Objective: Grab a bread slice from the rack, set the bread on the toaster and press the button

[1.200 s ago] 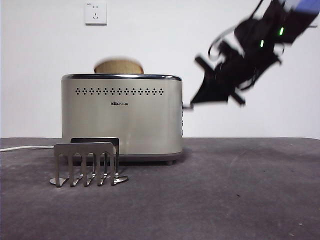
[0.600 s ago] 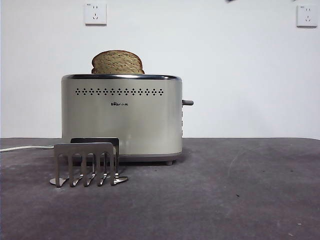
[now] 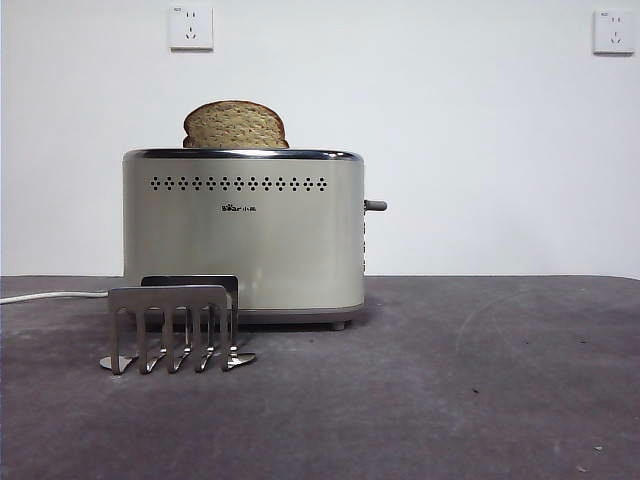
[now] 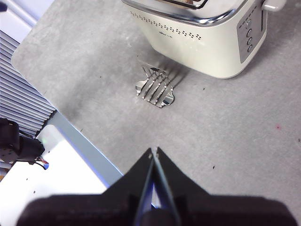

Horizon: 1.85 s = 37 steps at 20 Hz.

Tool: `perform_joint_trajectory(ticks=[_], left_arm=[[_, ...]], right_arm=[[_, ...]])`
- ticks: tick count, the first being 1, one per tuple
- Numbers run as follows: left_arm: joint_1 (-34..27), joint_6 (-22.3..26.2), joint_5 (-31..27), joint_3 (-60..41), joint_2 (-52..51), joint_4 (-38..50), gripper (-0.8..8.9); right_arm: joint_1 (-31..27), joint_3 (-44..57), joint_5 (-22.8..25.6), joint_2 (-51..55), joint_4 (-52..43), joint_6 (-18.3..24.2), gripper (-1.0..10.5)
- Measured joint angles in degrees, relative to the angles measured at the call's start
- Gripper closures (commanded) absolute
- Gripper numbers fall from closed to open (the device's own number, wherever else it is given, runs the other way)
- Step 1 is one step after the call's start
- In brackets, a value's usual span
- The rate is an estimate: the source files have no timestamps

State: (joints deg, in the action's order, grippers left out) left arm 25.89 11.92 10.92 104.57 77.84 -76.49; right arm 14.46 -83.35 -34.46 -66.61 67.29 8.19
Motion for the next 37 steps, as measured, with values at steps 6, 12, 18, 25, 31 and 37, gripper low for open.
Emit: perform_joint_trajectory(ticks=[6, 12, 18, 25, 31, 37], left_arm=[[0.00, -0.04, -0.02, 0.00, 0.00, 0.00, 8.17], [0.00, -0.04, -0.04, 0.00, 0.00, 0.00, 8.17], [-0.46, 0.02, -2.14, 0.00, -0.48, 0.04, 8.17], [-11.32, 2.47, 1.11, -0.09, -12.15, 24.20, 8.17], [-22.45, 2.67, 1.25, -13.68, -25.51, 41.77, 8.17], [-27.28, 2.67, -0.17, -47.56, -43.82, 63.95, 8.17]], right_arm=[[-0.13, 0.00, 0.17, 0.00, 0.00, 0.00, 9.5], [-0.17, 0.00, 0.20, 0.00, 0.00, 0.00, 9.5], [-0.17, 0.00, 0.20, 0.00, 0.00, 0.00, 9.5], [-0.17, 0.00, 0.20, 0.00, 0.00, 0.00, 9.5], [-0.17, 0.00, 0.20, 0.00, 0.00, 0.00, 9.5], [-0.17, 0.00, 0.20, 0.00, 0.00, 0.00, 9.5]])
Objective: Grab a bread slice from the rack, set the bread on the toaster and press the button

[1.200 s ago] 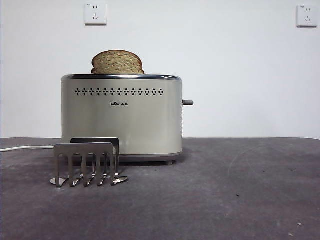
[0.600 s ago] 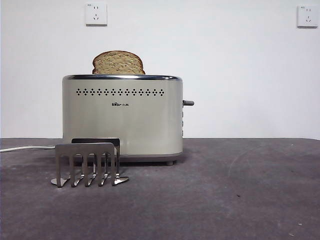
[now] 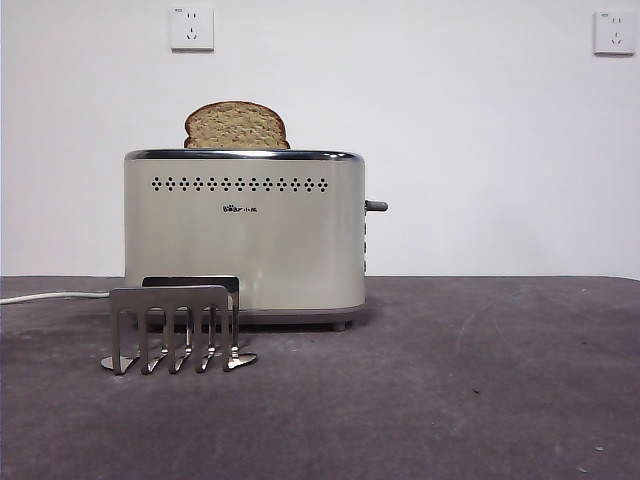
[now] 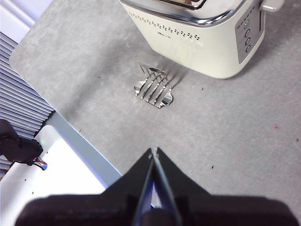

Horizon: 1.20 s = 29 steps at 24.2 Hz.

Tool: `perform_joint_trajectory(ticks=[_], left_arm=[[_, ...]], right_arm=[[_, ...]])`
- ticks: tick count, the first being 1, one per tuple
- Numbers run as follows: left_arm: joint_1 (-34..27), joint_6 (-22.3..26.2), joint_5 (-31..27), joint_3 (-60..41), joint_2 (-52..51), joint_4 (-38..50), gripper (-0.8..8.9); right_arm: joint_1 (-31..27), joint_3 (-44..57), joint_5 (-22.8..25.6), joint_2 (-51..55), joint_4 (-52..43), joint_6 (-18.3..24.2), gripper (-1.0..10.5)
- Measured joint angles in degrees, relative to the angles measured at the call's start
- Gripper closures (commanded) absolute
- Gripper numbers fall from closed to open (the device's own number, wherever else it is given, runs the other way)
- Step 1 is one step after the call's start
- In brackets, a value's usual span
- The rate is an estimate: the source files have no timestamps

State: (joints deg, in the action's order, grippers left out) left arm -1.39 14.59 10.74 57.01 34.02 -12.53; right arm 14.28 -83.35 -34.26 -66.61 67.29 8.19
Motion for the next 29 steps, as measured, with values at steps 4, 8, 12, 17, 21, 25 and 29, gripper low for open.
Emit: perform_joint_trajectory(ticks=[4, 8, 12, 17, 21, 25, 29], left_arm=[[0.00, 0.00, -0.11, -18.80, -9.20, 3.80, 8.17], [0.00, 0.00, -2.32, -31.58, -17.77, 4.68, 8.17], [-0.02, -0.02, -3.10, -41.81, -23.85, 4.68, 8.17], [-0.02, -0.02, -3.10, -50.36, -29.14, 4.70, 8.17], [-0.02, -0.07, -3.13, -55.84, -33.33, 4.37, 8.17], [-0.02, -0.44, -3.08, -56.00, -33.70, 2.49, 8.17], [-0.02, -1.46, -3.08, -56.00, -33.70, 2.51, 8.17]], right_arm=[[0.00, 0.00, 0.00, 0.00, 0.00, 0.00, 9.5], [0.00, 0.00, 0.00, 0.00, 0.00, 0.00, 9.5], [0.00, 0.00, 0.00, 0.00, 0.00, 0.00, 9.5], [0.00, 0.00, 0.00, 0.00, 0.00, 0.00, 9.5], [0.00, 0.00, 0.00, 0.00, 0.00, 0.00, 9.5], [0.00, 0.00, 0.00, 0.00, 0.00, 0.00, 9.5], [0.00, 0.00, 0.00, -0.02, 0.00, 0.00, 9.5]])
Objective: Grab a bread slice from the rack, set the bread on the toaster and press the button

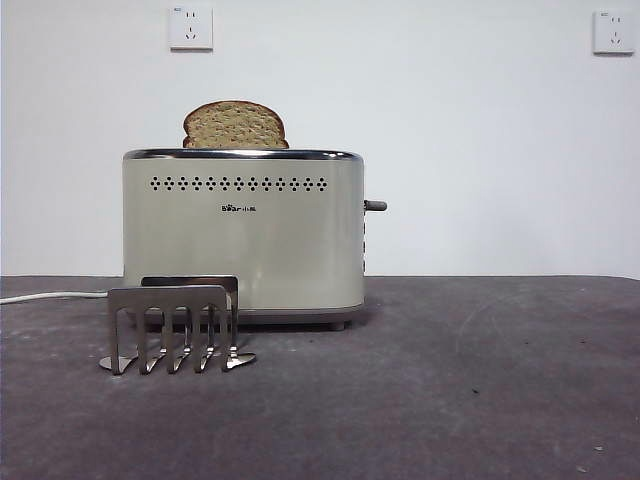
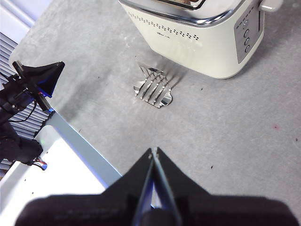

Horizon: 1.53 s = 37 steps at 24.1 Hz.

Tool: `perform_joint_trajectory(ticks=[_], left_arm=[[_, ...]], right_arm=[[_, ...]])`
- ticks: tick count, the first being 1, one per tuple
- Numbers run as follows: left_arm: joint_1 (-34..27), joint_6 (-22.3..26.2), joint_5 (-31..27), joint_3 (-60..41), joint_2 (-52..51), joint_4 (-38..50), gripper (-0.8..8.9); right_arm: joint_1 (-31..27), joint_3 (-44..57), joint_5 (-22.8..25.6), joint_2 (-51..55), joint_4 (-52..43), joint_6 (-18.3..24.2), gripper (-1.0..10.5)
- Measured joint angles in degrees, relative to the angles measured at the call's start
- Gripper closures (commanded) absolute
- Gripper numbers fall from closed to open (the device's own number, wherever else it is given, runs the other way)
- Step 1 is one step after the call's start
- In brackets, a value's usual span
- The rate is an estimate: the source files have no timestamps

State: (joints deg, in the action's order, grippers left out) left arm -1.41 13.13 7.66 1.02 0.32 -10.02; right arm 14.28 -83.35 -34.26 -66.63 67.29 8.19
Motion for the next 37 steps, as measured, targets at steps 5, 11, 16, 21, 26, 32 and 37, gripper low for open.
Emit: perform_joint_trajectory(ticks=[5, 11, 16, 21, 26, 32, 37], left_arm=[[0.00, -0.33, 0.00, 0.00, 0.00, -0.02, 8.17], [0.00, -0.33, 0.00, 0.00, 0.00, 0.00, 8.17], [0.00, -0.33, -0.02, 0.00, 0.00, 0.00, 8.17], [0.00, -0.33, -0.02, 0.00, 0.00, 0.00, 8.17], [0.00, -0.33, -0.02, 0.00, 0.00, -0.02, 8.17], [0.00, -0.33, -0.02, 0.00, 0.00, 0.00, 8.17], [0.00, -0.33, 0.00, 0.00, 0.00, 0.00, 8.17]], right_arm=[[0.00, 0.00, 0.00, 0.00, 0.00, 0.00, 9.5], [0.00, 0.00, 0.00, 0.00, 0.00, 0.00, 9.5], [-2.34, 0.17, 7.15, 3.41, -0.42, 1.97, 9.5], [-7.50, 7.63, 7.48, 16.94, -17.27, 1.40, 9.5], [-12.57, 29.33, 12.61, 30.12, -35.89, -0.79, 9.5], [-13.55, 48.70, 17.22, 40.04, -49.88, -3.74, 9.5], [-13.99, 61.13, 22.91, 48.59, -53.62, -5.11, 9.5]])
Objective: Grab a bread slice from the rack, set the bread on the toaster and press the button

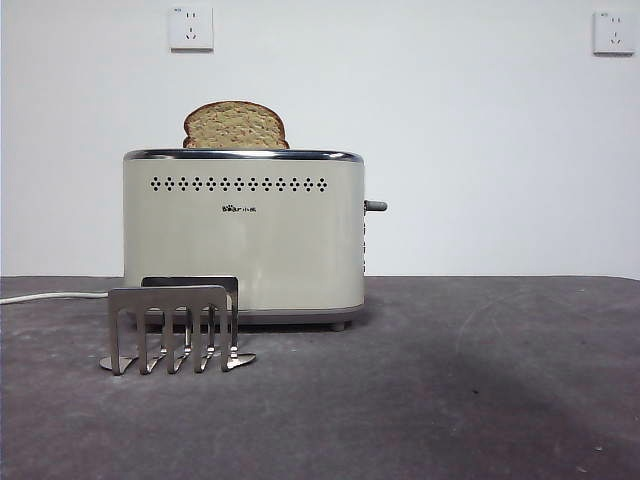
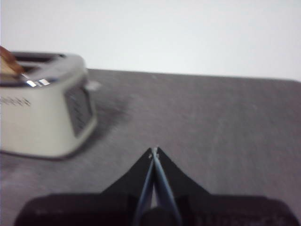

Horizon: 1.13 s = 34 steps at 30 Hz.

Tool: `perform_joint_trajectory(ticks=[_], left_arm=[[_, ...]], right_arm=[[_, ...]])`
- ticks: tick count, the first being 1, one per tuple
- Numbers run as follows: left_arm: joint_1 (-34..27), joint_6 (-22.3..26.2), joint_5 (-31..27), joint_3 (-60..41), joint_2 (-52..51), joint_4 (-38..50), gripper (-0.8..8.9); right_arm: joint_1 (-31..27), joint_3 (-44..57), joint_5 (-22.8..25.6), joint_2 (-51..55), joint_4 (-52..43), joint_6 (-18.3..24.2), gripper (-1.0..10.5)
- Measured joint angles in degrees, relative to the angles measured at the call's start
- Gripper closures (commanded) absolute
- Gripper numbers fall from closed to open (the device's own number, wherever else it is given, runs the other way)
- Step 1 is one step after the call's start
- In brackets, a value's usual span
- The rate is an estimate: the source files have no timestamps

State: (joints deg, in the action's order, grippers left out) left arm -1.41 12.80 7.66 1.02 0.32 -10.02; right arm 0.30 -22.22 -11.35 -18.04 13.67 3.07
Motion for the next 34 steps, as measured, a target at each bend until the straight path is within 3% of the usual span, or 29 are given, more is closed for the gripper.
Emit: perform_joint_trajectory(ticks=[6, 13, 34], left_arm=[[0.00, 0.00, -0.02, 0.00, 0.00, 0.00, 8.17], [0.00, 0.00, -0.02, 0.00, 0.00, 0.02, 8.17], [0.00, 0.00, -0.02, 0.00, 0.02, 0.00, 8.17]], right_arm=[[-0.28, 10.88, 5.49, 8.70, -1.44, -3.06, 9.5], [-0.31, 20.48, 5.66, 15.80, -1.86, -8.79, 9.5], [-0.31, 20.85, 7.08, 17.79, -2.99, -12.74, 9.5]])
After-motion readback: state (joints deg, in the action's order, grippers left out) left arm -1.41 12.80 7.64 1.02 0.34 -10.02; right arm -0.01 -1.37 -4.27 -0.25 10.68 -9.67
